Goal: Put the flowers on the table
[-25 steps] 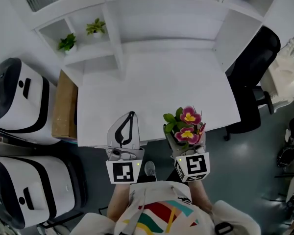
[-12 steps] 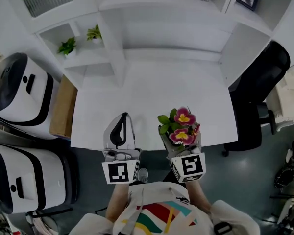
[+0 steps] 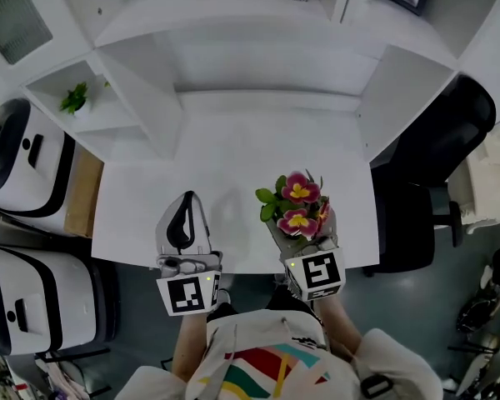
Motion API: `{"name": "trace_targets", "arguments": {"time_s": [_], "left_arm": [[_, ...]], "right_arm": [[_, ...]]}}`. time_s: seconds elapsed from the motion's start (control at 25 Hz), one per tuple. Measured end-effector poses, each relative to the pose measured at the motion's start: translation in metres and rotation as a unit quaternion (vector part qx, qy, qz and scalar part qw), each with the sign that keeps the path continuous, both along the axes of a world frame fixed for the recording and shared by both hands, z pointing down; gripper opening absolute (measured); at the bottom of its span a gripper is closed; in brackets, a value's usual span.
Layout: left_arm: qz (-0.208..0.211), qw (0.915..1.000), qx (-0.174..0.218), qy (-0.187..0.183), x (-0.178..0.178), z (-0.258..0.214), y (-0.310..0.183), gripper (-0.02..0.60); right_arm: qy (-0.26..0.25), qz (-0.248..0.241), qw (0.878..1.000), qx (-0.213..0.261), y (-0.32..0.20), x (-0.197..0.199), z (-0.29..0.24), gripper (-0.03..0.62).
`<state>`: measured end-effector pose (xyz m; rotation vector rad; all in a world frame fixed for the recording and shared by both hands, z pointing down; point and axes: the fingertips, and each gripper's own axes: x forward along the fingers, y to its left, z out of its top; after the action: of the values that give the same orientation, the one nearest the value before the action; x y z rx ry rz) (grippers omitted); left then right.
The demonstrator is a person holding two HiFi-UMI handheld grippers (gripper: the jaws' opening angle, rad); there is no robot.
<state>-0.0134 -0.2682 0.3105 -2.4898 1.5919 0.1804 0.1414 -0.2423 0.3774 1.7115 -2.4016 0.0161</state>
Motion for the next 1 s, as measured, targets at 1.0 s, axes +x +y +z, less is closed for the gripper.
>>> {"name": "trace_targets", "arguments": {"time_s": [1.0], "left_arm": [[-0.072, 0.9943, -0.03, -0.073, 0.096, 0.028, -0.006, 0.003]], "right_arm": [[0.068, 0.062, 0.993, -0.069, -0.156, 0.222, 0.106, 0.331]]}}
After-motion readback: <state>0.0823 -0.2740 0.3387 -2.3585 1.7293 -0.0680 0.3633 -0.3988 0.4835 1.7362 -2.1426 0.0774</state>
